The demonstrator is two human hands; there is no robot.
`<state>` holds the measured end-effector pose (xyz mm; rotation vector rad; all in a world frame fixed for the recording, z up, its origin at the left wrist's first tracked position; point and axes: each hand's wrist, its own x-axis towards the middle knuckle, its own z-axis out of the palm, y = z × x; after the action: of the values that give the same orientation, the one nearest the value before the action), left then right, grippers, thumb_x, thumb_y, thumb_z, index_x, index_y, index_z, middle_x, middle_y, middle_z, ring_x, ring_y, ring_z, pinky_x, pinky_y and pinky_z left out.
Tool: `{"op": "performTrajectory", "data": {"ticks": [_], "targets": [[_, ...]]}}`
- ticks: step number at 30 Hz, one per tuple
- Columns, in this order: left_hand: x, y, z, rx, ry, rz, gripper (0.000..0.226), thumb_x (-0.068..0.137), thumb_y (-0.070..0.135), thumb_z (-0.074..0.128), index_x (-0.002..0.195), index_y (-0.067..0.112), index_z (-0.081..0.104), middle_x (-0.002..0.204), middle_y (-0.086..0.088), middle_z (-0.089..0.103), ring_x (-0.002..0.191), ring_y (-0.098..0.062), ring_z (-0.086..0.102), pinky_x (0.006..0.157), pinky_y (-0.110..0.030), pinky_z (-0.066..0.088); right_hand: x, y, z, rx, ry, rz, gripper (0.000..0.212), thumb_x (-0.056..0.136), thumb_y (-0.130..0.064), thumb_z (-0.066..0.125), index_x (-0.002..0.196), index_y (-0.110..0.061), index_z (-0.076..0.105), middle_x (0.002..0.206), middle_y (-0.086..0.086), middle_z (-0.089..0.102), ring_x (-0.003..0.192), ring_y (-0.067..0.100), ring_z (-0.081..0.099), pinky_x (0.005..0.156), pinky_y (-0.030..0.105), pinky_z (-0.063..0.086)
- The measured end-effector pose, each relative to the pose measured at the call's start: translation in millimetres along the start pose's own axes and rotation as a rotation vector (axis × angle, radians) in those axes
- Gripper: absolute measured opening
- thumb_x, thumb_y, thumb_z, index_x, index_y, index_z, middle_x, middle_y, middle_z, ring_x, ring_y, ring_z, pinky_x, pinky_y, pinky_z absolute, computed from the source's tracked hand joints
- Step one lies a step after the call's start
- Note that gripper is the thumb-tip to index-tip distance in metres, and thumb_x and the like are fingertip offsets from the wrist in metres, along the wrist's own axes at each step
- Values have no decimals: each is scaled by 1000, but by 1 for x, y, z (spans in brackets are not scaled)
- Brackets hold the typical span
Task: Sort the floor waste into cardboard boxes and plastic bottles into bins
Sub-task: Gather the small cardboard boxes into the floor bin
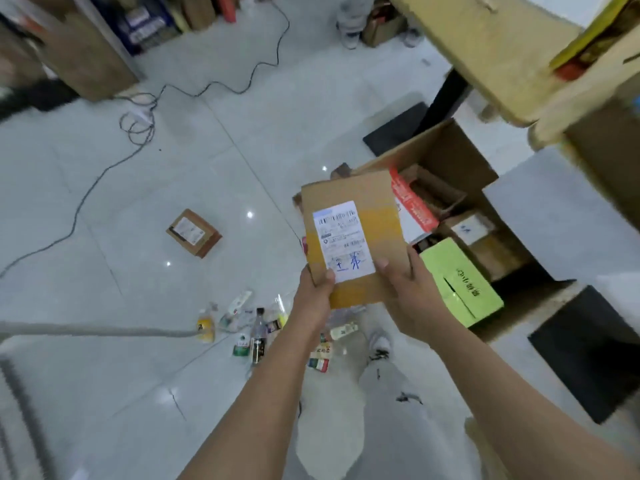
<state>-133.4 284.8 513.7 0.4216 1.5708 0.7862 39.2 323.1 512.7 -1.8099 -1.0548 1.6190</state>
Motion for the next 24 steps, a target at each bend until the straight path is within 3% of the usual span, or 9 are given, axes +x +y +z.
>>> {"op": "performTrajectory", "data": {"ticks": [2, 4, 6, 8, 11, 15, 19, 22, 24], "targets": [[-12, 9, 41, 70, -41, 16, 40, 95, 42, 51, 133, 34, 42, 130, 7, 58, 113, -14, 57, 100, -33, 45, -16, -2, -43, 35, 39, -3, 54, 85, -49, 68, 135, -42, 47, 123, -9, 64, 110, 17, 63, 83, 41, 58], [-26, 23, 80, 78, -50, 6, 38, 99, 34, 48, 136, 29, 40, 123, 8, 57, 94, -4, 59, 72, -13, 50, -25, -5, -83, 58, 93, -34, 41, 95, -36, 61, 134, -35, 50, 118, -11, 64, 104, 11, 63, 70, 23, 55], [-41, 33, 116, 85, -33, 13, 38, 100, 29, 48, 137, 25, 41, 121, 5, 57, 84, 1, 56, 56, -11, 46, -30, -8, -120, 33, 123, -46, 37, 95, -37, 59, 131, -34, 51, 116, -13, 64, 104, 12, 62, 75, 28, 55], [-50, 41, 144, 87, -25, 22, 40, 99, 28, 50, 137, 22, 42, 127, 1, 57, 92, -6, 57, 67, -17, 46, -29, -9, -148, 43, 125, -34, 41, 93, -40, 58, 133, -36, 51, 120, -9, 65, 109, 18, 63, 83, 38, 55], [-62, 58, 178, 94, -51, 39, 44, 99, 25, 50, 141, 21, 39, 130, 3, 55, 106, -14, 55, 87, -27, 46, -24, -15, -182, 133, 160, -1, 45, 94, -39, 57, 137, -37, 48, 125, -5, 63, 111, 21, 62, 77, 36, 52], [-54, 102, 201, 170, -59, 132, 50, 100, 21, 49, 147, 23, 33, 136, 7, 47, 109, -11, 49, 88, -27, 42, -10, -30, -200, 266, 175, 25, 51, 99, -34, 53, 146, -38, 36, 131, -7, 57, 118, 21, 57, 87, 43, 54], [-41, 151, 204, 218, 71, 208, 55, 99, 25, 51, 148, 23, 27, 146, -3, 42, 120, -19, 49, 100, -34, 43, 3, -54, -191, 344, -56, 84, 48, 104, -27, 46, 150, -34, 32, 132, -18, 47, 135, 13, 40, 107, 41, 42], [-43, 163, 196, 257, 89, 164, 55, 101, 27, 47, 150, 17, 24, 149, -5, 39, 124, -17, 43, 92, -28, 36, 9, -66, -177, 284, -141, 108, 54, 104, -23, 45, 154, -26, 25, 155, -6, 31, 145, 19, 27, 120, 45, 25], [-44, 156, 190, 285, 66, 138, 55, 101, 27, 45, 150, 15, 23, 152, -5, 35, 136, -20, 36, 101, -32, 33, 13, -65, -167, 262, -201, 122, 52, 104, -24, 44, 154, -25, 27, 156, -4, 33, 146, 20, 27, 121, 44, 22]]}}
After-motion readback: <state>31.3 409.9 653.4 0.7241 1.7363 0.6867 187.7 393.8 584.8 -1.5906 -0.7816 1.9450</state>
